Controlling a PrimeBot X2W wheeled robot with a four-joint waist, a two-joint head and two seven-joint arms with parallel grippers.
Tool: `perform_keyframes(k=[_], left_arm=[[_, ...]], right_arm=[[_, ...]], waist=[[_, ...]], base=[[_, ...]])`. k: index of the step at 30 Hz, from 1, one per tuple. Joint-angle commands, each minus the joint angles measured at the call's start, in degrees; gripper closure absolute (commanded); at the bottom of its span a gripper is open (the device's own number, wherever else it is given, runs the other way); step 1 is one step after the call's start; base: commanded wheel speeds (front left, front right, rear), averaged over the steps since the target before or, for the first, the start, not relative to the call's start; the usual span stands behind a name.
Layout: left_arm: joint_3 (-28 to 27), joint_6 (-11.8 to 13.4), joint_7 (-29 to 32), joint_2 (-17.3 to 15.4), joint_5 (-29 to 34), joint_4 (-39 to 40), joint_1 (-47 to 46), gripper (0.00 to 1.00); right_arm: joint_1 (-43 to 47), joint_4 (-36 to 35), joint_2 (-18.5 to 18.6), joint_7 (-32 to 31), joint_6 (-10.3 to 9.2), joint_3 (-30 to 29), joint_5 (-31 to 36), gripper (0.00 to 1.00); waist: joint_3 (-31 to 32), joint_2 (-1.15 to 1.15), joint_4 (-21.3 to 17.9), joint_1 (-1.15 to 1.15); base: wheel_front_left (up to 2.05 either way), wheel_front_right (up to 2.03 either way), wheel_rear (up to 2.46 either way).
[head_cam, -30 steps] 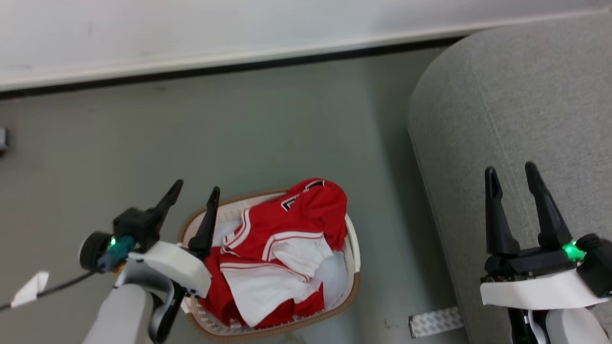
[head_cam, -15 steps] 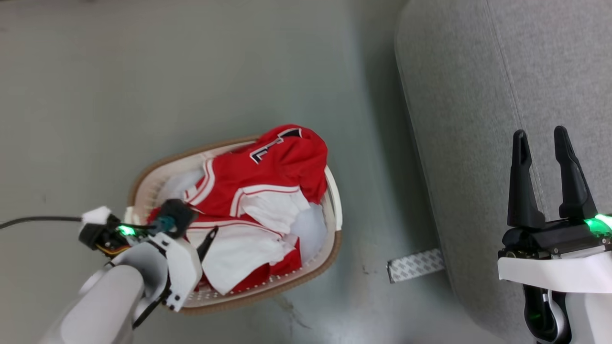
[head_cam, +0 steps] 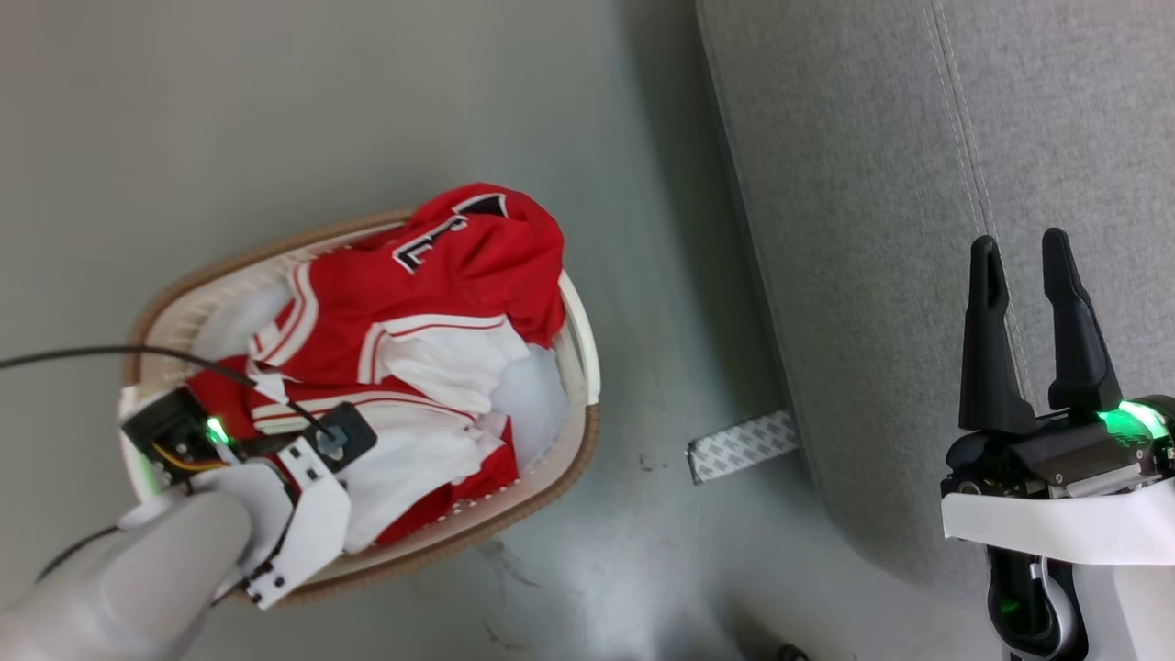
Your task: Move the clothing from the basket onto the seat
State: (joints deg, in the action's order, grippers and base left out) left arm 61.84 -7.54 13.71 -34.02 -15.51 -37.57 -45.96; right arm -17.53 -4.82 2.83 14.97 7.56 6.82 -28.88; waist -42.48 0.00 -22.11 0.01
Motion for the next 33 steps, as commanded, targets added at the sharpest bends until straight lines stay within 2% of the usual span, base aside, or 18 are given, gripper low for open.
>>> perform_keyframes(k=[1,6,13,14,15,16,26,33], left_arm=[[1.23,0.09,0.2,-0.83,-0.64,-0.89,-1.59,0.0],[5.81,0.09,0.46,-1.53,-2.43,-2.65,-4.87,0.0],[8.37,0.09,-0.05,-0.86,-4.05,-6.01,-7.25,0.0],[8.65,0.09,-0.02,-0.6,-4.26,-6.48,-7.27,0.2],[8.93,0.09,0.04,-0.35,-4.5,-7.01,-7.26,0.63],[9.2,0.09,-0.13,-0.18,-4.61,-7.49,-7.34,1.0],[10.04,0.09,-5.47,4.26,-7.17,-12.02,-6.21,1.0],[9.52,0.09,-12.3,10.57,-11.16,-15.68,-2.72,1.0]], right_arm=[[-0.53,-0.38,-0.02,0.19,-0.14,0.3,-0.92,0.0],[-0.47,-0.62,-0.02,0.19,-0.14,1.24,-1.71,0.0],[-0.85,-0.97,-0.01,0.2,-0.14,2.21,-2.11,0.0],[-0.89,-0.99,-0.01,0.2,-0.14,2.29,-1.96,0.0],[-0.91,-0.98,-0.02,0.2,-0.14,2.3,-1.84,0.0],[-0.92,-0.93,-0.02,0.2,-0.14,2.25,-1.7,0.0],[-1.06,0.6,-0.01,0.2,-0.14,1.37,-0.05,0.0],[0.57,3.14,0.02,0.2,-0.14,-0.59,2.85,0.0]], waist=[[-2.01,0.0,-1.7,-0.01],[-4.56,0.0,-3.25,-0.01],[-6.52,0.0,-4.45,-0.01],[-6.6,0.0,-4.53,-0.01],[-6.62,0.0,-4.57,-0.01],[-6.58,0.0,-4.56,-0.01],[-1.18,0.0,-2.73,-0.01],[8.72,0.0,0.66,-0.01]], base=[[0.0,0.0,0.0],[0.0,0.0,0.0],[0.0,0.0,0.0],[0.0,0.0,0.0],[0.0,0.0,0.0],[0.0,0.0,0.0],[0.0,0.0,0.0],[0.0,0.0,0.0]])
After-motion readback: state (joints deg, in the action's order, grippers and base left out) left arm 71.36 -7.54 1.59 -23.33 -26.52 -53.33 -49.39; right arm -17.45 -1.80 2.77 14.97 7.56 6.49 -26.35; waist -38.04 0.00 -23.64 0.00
